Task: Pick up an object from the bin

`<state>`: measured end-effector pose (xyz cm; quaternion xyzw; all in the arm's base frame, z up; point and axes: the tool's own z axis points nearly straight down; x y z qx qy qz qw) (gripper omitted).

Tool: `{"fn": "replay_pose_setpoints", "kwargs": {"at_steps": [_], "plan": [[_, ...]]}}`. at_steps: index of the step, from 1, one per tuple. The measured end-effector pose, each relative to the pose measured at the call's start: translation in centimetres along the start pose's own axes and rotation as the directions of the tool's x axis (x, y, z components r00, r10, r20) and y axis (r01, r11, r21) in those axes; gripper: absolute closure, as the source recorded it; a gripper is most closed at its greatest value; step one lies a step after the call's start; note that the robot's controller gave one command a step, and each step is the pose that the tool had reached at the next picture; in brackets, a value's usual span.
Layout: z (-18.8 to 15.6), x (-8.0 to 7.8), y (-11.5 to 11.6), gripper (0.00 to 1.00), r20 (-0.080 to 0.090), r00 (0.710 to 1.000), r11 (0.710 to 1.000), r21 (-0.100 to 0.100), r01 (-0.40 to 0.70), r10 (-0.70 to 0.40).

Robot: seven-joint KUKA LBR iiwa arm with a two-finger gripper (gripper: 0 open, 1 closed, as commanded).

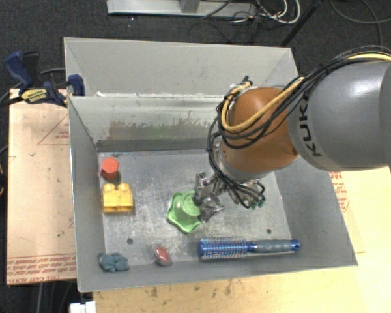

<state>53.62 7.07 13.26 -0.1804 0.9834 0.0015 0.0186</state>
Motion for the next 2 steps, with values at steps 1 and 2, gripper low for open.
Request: {"fn": "replay_pose_setpoints", "kwargs": {"at_steps": [1,2], "plan": [[-10.58,-1.86,-1.6,1.0,-0.025,0.999,1.0,-0.002,0.03,-0.03],[-10.11,-1.64,-1.52,0.0,-0.034,0.999,1.0,-0.005,0.031,-0.031]]}}
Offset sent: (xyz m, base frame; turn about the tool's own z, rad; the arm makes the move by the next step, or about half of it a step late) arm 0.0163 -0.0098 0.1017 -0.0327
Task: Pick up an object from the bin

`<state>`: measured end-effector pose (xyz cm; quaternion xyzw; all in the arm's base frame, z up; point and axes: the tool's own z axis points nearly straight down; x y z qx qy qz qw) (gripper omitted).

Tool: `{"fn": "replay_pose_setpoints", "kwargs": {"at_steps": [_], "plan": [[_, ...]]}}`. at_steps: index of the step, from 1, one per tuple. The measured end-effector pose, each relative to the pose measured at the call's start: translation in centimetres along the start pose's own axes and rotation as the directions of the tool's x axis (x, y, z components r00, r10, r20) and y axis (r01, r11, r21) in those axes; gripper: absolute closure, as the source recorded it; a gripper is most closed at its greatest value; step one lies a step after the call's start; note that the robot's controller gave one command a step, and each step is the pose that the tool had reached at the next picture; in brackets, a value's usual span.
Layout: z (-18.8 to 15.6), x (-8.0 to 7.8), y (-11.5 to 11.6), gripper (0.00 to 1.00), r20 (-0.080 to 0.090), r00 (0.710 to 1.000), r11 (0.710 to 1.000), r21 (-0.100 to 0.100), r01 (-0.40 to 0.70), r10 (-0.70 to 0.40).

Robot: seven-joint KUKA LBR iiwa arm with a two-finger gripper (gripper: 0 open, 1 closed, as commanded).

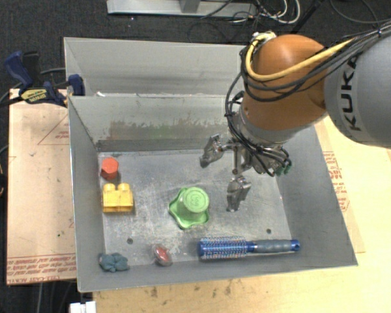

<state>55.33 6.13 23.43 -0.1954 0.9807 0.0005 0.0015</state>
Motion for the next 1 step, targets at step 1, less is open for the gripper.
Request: {"fn": "replay_pose_setpoints", "kwargs": {"at_steps": [1], "plan": [[10.3,6.51,1.72,0.0,0.006,0.991,0.991,0.0,-0.134,0.134]]}}
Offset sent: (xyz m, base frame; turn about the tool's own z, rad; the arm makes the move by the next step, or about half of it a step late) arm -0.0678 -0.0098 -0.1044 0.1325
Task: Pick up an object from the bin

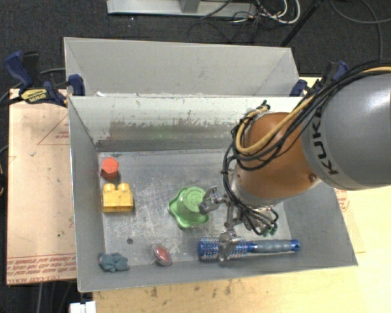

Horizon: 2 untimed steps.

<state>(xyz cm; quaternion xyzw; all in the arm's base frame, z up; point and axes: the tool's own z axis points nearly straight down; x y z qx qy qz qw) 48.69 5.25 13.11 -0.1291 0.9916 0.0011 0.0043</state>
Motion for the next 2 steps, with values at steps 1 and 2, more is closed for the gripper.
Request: {"fn": "replay_pose_setpoints", "kwargs": {"at_steps": [1,2], "plan": [[0.0,-0.5,-0.2,0.0,0.012,0.998,0.998,0.003,0.063,-0.063],[0.3,-1.1,-2.7,0.0,0.037,0.998,0.998,0.011,0.055,-0.055]]}}
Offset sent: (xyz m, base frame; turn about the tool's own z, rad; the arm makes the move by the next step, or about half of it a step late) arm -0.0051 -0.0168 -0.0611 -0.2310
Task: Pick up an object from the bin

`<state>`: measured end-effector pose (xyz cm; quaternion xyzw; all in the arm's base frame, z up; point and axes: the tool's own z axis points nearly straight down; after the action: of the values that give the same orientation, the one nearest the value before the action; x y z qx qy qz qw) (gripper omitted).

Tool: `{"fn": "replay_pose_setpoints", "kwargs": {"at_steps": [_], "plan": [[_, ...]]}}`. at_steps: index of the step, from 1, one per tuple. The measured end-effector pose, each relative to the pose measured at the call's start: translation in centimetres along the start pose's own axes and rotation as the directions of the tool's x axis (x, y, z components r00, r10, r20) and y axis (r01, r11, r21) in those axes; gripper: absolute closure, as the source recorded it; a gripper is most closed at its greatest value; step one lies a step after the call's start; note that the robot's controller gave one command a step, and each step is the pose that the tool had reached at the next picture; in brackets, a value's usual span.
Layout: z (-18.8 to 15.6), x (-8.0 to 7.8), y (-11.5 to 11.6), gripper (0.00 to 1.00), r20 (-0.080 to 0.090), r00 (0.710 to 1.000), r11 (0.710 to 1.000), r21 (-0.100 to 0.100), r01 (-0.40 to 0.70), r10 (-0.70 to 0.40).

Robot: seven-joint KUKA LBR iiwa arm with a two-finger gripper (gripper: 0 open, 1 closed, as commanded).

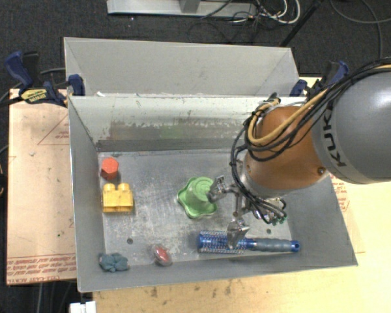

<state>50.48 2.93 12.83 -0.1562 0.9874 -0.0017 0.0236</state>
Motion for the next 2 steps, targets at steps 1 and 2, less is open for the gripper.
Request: {"fn": "replay_pose_setpoints", "kwargs": {"at_steps": [1,2], "plan": [[0.4,1.8,0.9,0.0,-0.041,0.985,0.986,-0.004,-0.166,0.165],[5.2,2.0,0.4,0.0,-0.029,0.97,0.97,-0.002,-0.242,0.242]]}}
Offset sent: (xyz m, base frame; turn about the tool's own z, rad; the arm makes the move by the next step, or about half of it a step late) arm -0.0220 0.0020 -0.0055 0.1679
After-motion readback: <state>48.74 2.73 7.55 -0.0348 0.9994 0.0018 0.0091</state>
